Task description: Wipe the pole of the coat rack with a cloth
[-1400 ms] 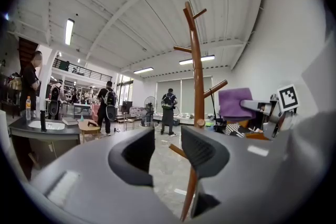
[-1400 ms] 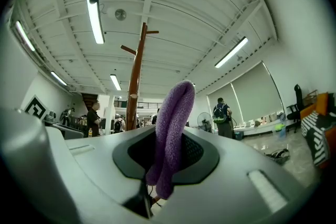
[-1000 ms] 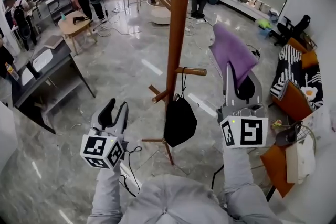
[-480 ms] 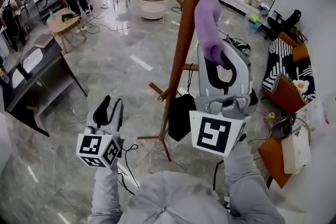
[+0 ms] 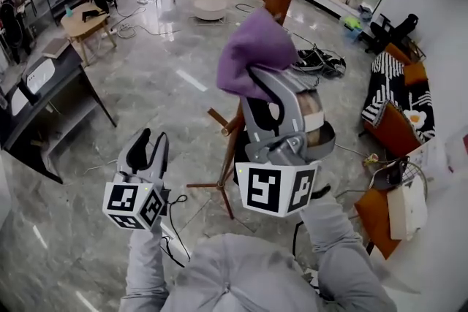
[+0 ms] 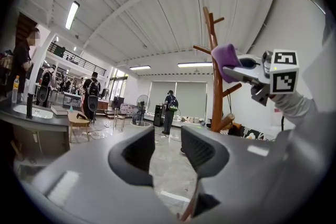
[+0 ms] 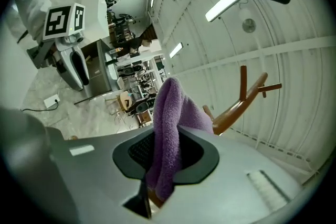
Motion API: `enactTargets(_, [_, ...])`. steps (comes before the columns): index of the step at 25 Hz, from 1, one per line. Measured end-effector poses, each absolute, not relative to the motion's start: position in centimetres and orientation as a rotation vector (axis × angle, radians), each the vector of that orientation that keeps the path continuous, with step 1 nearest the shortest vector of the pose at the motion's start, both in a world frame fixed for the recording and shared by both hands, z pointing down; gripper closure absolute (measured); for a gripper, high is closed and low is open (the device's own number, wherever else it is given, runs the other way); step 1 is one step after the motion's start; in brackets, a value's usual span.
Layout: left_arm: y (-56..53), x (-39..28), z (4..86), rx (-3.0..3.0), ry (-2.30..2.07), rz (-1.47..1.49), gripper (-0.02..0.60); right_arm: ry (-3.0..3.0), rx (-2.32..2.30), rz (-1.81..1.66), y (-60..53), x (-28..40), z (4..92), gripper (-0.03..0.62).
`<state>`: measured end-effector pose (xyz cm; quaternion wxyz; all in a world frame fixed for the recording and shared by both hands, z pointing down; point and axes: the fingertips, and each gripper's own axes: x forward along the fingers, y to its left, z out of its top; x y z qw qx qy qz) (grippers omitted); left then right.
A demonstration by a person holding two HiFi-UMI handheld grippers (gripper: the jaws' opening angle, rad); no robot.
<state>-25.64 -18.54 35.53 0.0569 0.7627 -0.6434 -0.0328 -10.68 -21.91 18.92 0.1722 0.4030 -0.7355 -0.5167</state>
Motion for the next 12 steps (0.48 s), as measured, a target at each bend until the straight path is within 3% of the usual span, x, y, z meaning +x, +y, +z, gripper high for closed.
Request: enactTargets(12, [-18.5,-25.3,36.9,2.293,-1.934,-0.098,0.419,-2.092,1.022,-1.183,-22.8,-11.2,26.7,0.534])
